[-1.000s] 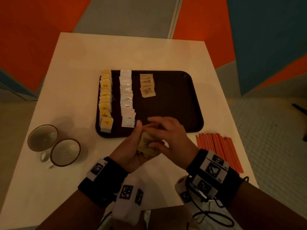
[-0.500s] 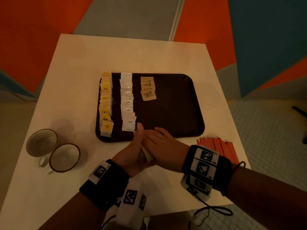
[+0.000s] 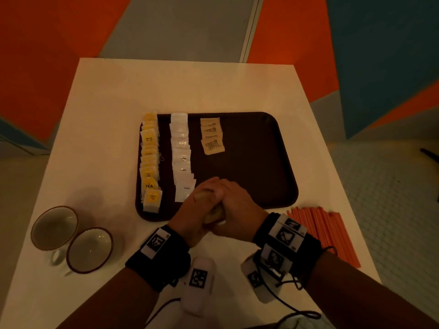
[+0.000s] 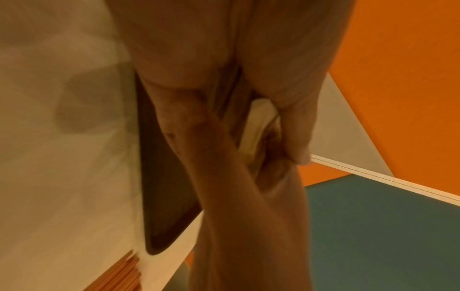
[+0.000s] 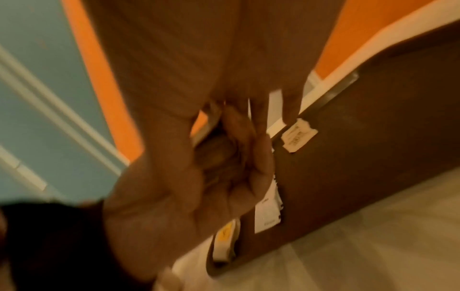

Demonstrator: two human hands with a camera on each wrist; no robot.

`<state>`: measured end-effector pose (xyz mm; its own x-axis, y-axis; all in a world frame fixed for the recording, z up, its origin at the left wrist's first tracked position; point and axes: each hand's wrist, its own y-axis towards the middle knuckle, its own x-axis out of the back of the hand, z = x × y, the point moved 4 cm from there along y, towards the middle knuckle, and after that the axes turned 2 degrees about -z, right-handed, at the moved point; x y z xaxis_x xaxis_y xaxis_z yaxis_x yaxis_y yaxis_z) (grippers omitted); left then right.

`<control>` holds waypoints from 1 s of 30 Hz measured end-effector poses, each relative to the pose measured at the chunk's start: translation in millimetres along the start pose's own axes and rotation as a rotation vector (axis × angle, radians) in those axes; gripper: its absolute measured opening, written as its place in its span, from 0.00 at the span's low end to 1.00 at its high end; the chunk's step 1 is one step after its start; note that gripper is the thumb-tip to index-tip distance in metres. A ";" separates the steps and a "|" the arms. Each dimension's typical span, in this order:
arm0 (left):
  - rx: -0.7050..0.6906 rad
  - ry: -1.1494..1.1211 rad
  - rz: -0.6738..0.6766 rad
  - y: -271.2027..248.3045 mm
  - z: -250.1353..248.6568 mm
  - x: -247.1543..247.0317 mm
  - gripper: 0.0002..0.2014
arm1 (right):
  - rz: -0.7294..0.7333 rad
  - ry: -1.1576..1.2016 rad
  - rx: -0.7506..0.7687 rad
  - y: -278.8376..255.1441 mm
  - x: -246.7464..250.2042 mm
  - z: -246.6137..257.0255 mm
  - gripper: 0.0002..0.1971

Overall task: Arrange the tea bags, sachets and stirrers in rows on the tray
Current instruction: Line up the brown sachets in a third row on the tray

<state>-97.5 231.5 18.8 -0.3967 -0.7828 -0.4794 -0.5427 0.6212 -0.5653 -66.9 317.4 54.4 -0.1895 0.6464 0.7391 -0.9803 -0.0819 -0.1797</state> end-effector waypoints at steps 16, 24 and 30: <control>-0.243 0.439 -0.194 106.3 -47.4 2.9 0.27 | -0.173 1.350 -0.443 69.1 3.2 -84.6 0.23; -0.208 0.546 -0.237 122.6 -67.5 33.2 0.19 | -0.197 1.055 -0.472 100.8 19.2 -107.3 0.21; -0.211 0.789 -0.273 138.8 -74.3 39.4 0.16 | -0.011 0.521 -0.380 121.4 22.6 -118.7 0.19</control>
<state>-243.4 284.3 -28.7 -0.5884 -0.7484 0.3062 -0.7892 0.4491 -0.4189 -183.6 412.1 -27.8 -0.0344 0.9373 0.3467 -0.8760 0.1388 -0.4620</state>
